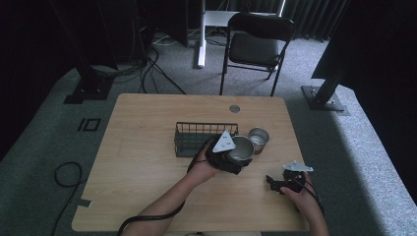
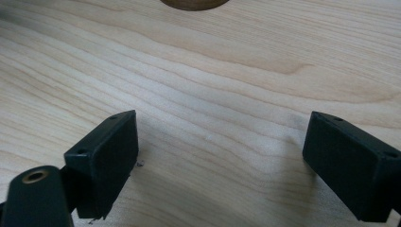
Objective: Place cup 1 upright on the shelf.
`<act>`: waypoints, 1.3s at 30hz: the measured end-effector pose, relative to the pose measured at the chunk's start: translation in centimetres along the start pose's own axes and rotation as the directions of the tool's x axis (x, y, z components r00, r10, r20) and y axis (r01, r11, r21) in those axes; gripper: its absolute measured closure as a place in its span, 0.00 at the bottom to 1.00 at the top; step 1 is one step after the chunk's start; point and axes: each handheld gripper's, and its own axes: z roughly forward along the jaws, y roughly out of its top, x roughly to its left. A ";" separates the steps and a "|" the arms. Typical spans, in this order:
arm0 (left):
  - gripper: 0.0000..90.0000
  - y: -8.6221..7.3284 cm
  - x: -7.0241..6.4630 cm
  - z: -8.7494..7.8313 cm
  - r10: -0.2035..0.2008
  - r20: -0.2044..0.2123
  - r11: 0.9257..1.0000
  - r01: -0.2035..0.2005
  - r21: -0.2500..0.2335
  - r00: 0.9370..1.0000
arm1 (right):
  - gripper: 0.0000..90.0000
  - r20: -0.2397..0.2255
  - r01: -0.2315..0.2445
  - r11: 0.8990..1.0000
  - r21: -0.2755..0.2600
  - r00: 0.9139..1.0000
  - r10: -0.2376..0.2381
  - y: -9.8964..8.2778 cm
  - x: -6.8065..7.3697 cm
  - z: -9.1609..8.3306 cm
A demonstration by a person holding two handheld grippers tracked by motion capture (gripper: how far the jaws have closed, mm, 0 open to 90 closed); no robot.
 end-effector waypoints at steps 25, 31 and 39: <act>0.15 2.1 2.8 -3.7 -0.031 -0.187 0.998 0.022 -0.053 0.982 | 0.12 0.000 -0.001 1.000 0.000 1.000 0.001 0.0 0.0 0.0; 0.15 2.4 3.8 -4.7 -0.038 -0.251 0.998 0.023 -0.062 0.967 | 0.12 0.000 0.000 1.000 0.000 1.000 0.000 0.0 0.0 0.0; 0.15 2.1 5.0 -6.0 -0.069 -0.371 0.996 0.044 -0.077 0.926 | 0.12 0.000 0.000 1.000 0.000 1.000 0.000 0.0 0.0 0.0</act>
